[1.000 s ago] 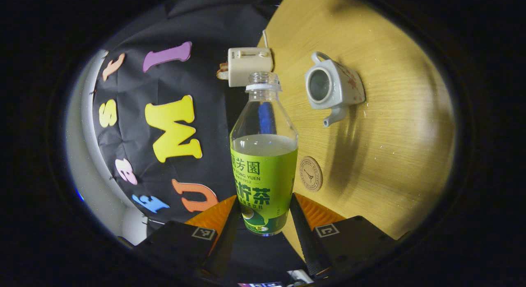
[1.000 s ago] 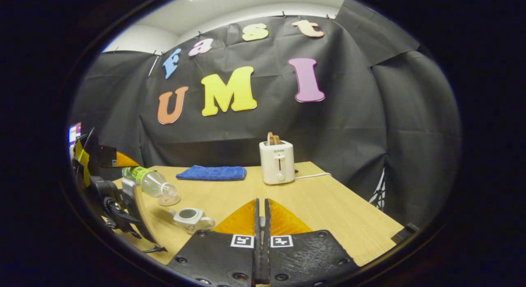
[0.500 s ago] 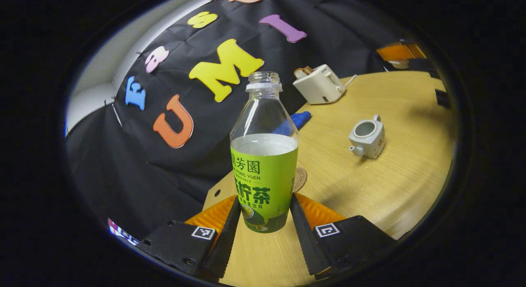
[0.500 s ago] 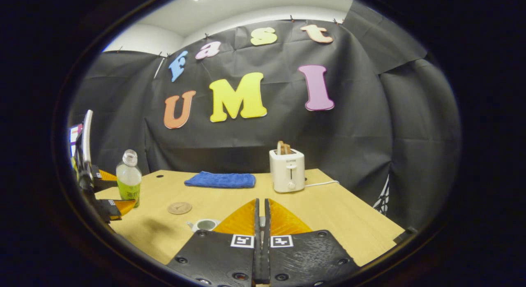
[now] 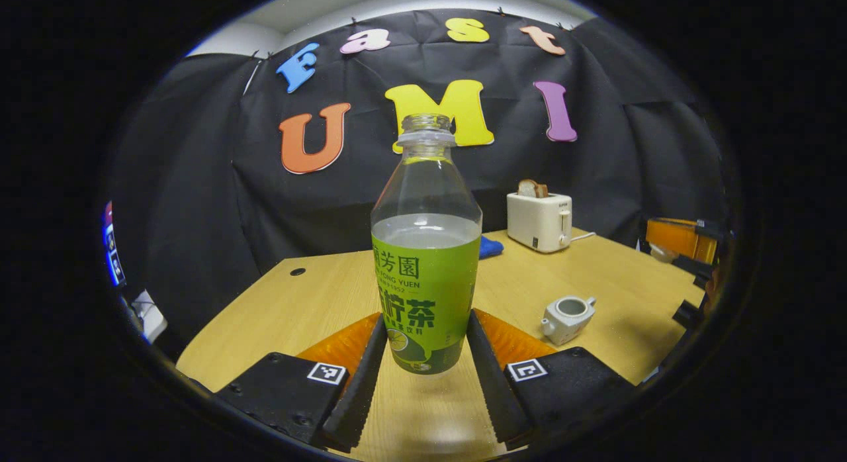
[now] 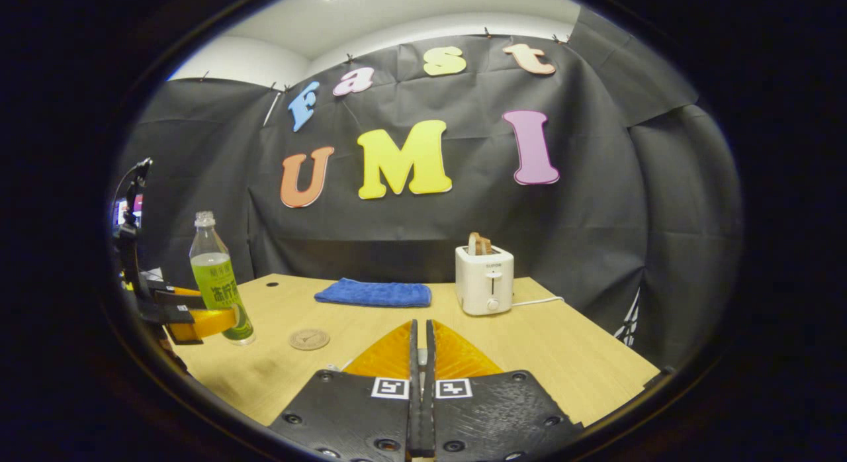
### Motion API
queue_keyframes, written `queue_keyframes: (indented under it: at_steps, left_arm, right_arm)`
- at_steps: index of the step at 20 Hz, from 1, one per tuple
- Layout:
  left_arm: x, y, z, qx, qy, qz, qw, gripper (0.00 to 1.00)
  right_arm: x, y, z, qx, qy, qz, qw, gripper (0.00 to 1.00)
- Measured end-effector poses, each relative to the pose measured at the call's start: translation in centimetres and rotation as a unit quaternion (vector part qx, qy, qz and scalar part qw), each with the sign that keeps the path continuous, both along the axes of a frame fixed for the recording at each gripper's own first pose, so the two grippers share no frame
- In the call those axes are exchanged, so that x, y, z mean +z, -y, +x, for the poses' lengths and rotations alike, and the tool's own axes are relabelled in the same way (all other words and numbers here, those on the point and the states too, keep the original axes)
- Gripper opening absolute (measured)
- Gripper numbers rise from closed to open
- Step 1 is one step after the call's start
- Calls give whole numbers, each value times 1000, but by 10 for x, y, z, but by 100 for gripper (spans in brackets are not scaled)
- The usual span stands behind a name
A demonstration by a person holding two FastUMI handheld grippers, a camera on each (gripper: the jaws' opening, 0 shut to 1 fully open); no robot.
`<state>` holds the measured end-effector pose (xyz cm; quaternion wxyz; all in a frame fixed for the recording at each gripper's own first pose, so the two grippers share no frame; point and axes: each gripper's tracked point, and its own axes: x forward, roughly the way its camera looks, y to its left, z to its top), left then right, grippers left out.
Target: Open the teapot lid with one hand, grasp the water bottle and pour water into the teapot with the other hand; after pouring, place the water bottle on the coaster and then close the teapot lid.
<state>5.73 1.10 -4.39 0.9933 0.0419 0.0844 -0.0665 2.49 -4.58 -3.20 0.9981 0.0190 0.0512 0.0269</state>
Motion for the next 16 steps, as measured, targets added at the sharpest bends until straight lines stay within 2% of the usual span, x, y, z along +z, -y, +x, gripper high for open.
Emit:
queue_keyframes:
  at_steps: [3,6,16]
  left_arm:
    - [14,0,18,2,16,-25,1000,74]
    - [18,-2,47,5,33,-27,999,73]
    - [-36,6,122,-5,-23,-39,999,74]
  right_arm:
    - [-4,-2,3,3,-5,2,1000,0]
    - [-9,-6,7,7,-11,6,1000,0]
    - [-25,-8,18,12,-31,8,999,0]
